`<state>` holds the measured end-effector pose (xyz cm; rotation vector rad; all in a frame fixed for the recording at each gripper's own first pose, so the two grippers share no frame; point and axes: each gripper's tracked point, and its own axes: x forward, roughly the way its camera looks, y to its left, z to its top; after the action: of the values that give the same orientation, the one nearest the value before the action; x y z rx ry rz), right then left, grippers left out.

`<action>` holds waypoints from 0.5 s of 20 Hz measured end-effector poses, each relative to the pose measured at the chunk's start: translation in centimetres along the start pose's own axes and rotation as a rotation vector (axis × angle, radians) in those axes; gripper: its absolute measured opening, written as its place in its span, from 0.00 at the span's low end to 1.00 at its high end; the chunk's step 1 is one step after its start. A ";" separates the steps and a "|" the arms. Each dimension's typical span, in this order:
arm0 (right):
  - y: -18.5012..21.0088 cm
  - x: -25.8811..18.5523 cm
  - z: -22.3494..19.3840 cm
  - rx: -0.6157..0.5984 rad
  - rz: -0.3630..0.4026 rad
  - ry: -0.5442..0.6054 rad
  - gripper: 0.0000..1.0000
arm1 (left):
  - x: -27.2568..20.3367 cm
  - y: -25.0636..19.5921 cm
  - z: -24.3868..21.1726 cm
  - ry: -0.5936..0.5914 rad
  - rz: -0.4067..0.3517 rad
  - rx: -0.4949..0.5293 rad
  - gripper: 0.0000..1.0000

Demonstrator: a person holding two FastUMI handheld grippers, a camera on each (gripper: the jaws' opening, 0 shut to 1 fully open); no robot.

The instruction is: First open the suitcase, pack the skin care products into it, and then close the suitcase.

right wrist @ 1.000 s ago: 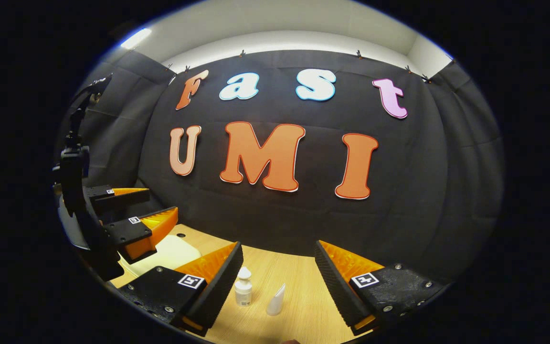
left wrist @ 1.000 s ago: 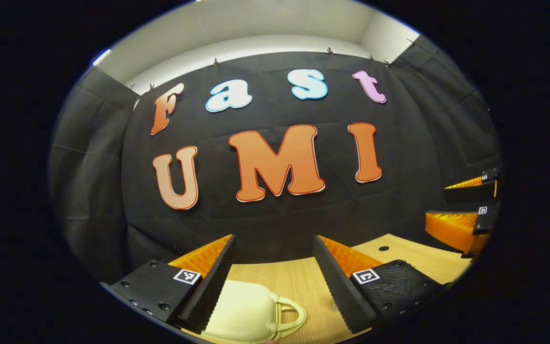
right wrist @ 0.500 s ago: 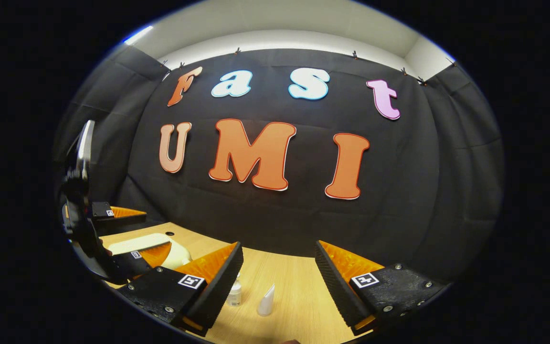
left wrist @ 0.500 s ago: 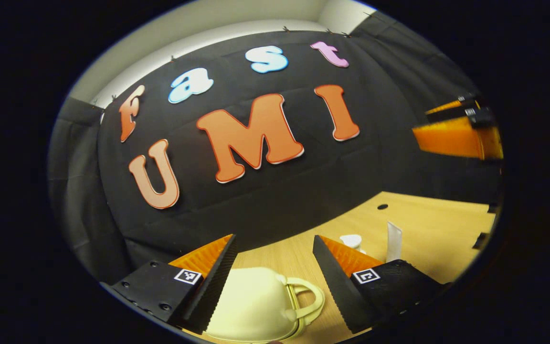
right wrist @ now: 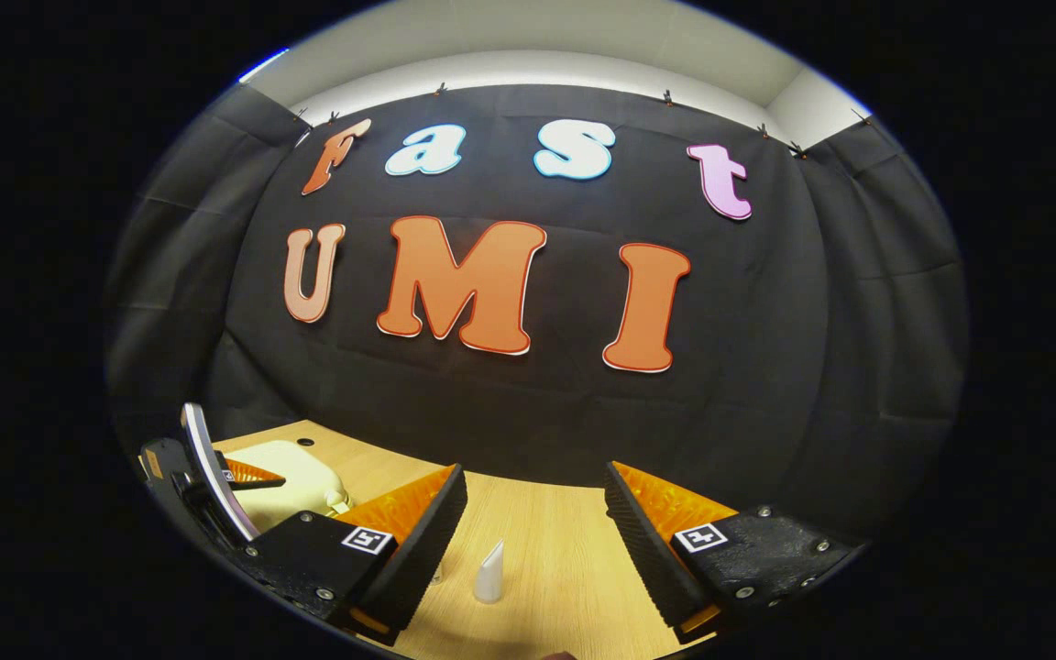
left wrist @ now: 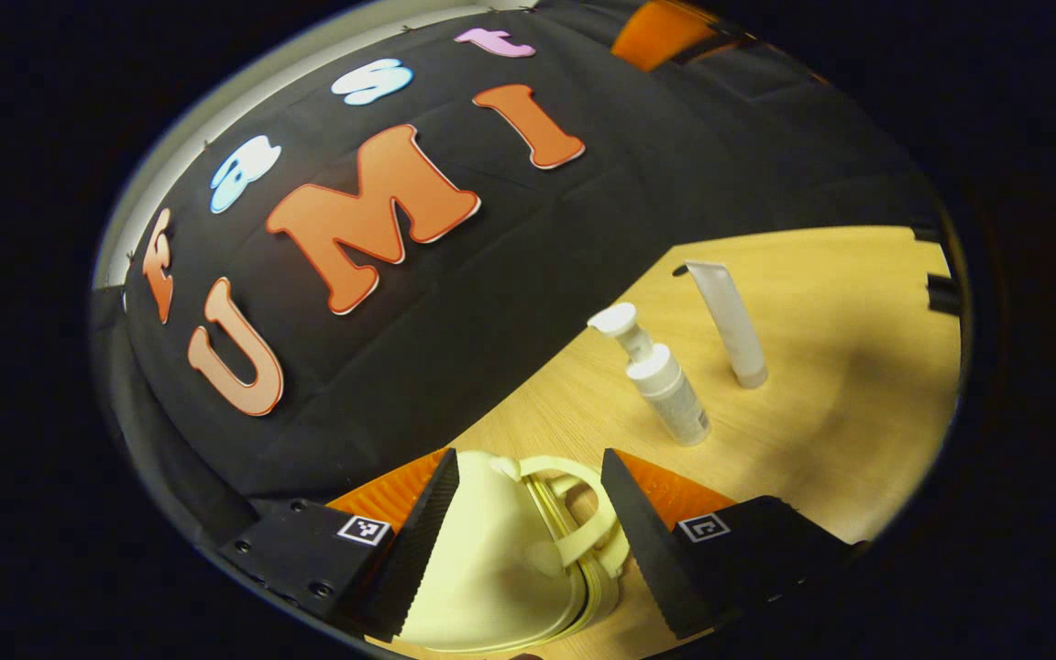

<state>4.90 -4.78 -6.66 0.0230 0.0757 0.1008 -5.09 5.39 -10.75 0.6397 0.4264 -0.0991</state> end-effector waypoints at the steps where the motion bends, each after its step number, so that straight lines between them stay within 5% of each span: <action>1: -0.2 0.1 -0.1 -0.001 -0.004 0.004 0.96 | -0.1 0.0 -0.6 0.016 -0.012 0.032 0.98; 10: -0.9 0.5 -1.9 0.002 -0.009 0.036 0.96 | -0.5 2.0 -3.1 0.117 -0.004 0.299 0.96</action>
<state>5.36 -5.61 -8.62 0.0224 0.1120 0.0927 -6.21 8.82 -11.65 0.9419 0.5312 -0.1308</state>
